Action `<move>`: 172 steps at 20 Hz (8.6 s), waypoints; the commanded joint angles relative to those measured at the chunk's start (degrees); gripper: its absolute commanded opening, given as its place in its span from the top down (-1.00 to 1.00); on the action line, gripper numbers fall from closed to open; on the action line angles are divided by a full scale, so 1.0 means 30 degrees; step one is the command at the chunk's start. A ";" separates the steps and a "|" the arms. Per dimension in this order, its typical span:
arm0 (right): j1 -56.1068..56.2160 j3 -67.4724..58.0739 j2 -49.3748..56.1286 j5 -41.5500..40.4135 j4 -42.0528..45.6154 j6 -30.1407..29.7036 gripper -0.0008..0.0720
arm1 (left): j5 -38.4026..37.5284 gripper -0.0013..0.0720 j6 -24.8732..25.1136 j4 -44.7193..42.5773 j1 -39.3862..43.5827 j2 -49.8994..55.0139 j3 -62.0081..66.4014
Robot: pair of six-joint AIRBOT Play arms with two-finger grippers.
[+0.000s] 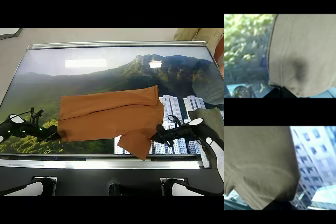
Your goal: Fold the shirts.
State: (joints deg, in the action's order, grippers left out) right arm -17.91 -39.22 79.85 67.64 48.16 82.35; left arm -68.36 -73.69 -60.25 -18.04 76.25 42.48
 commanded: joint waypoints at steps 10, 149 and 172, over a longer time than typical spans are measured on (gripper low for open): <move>0.1071 -1.0309 0.1188 -0.0634 -0.0262 0.0481 0.88 | -0.0306 0.87 -0.1209 0.0605 0.0393 0.0809 0.8670; -1.4316 -1.3500 -0.1086 0.9340 1.4047 0.5421 0.87 | 0.1552 0.86 -0.1843 -0.0576 0.7439 -0.0831 1.4630; 0.4983 -1.7966 0.2084 0.5683 0.6200 0.4299 -0.51 | -0.7344 -0.64 -0.7461 -1.2743 0.9675 0.3293 1.6283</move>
State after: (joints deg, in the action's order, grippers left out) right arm -13.28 -92.62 80.47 72.18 69.87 92.60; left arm -78.11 -94.48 -102.35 11.38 83.61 97.58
